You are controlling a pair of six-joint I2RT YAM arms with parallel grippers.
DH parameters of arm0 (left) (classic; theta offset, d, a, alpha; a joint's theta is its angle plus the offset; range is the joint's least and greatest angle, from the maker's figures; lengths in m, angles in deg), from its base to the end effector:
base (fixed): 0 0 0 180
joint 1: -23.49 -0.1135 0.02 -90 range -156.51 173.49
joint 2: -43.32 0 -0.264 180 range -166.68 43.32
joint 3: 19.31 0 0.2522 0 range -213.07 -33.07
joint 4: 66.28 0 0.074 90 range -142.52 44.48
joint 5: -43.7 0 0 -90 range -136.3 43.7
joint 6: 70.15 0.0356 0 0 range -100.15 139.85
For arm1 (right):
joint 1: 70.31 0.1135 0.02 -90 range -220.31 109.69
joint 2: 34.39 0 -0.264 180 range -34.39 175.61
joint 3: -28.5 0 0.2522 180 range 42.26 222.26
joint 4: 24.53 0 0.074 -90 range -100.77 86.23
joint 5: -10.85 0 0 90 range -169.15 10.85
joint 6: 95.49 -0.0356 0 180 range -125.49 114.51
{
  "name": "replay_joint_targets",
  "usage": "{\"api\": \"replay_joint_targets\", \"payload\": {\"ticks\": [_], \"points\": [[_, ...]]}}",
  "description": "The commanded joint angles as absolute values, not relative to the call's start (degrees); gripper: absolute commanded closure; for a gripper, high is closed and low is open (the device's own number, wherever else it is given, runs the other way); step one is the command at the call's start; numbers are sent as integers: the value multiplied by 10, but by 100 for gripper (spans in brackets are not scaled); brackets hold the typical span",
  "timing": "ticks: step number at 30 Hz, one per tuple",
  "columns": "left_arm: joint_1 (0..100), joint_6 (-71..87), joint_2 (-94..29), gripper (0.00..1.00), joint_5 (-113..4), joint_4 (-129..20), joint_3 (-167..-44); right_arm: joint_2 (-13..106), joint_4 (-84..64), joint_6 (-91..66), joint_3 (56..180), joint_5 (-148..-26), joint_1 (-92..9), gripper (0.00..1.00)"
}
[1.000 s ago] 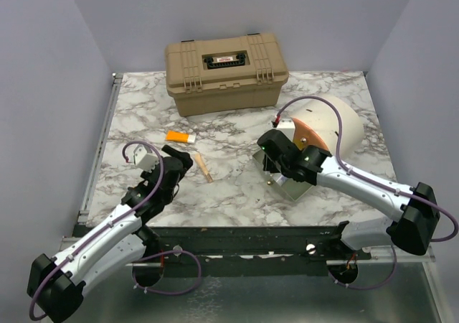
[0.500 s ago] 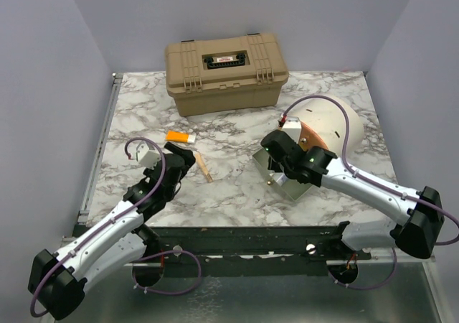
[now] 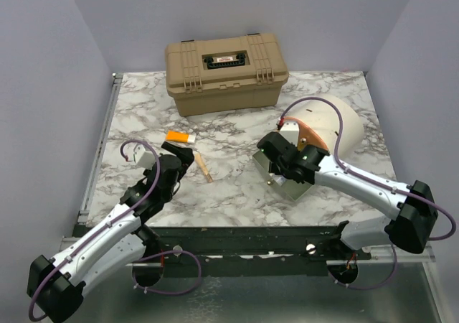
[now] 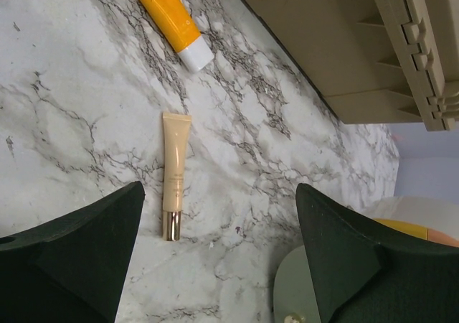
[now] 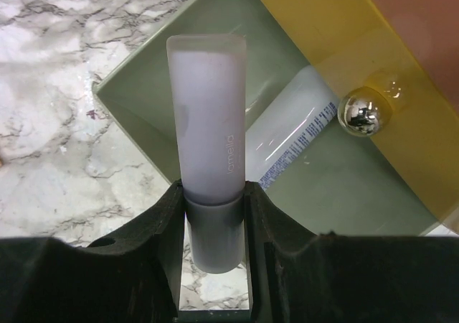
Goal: Organize the makeup
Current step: Place the makeup in the drawer.
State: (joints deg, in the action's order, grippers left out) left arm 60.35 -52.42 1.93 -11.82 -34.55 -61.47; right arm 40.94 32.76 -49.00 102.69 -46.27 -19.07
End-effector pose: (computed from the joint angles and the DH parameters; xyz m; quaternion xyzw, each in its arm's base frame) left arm 0.1423 -0.0815 0.2383 -0.3919 0.7473 -0.2339 0.4830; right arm 0.1776 0.1904 0.2754 0.0146 0.9260 0.0075 0.3771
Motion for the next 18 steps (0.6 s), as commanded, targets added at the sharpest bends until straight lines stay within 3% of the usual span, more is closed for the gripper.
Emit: {"api": "replay_joint_targets", "payload": {"ticks": [1, 18], "points": [[602, -539, 0, 12, -133, -361, -612, 442, 328, -499, 1029, -445, -203, 79], [602, -512, -1, 12, -139, -362, -613, 510, 297, -462, 1050, -504, -251, 74]]}}
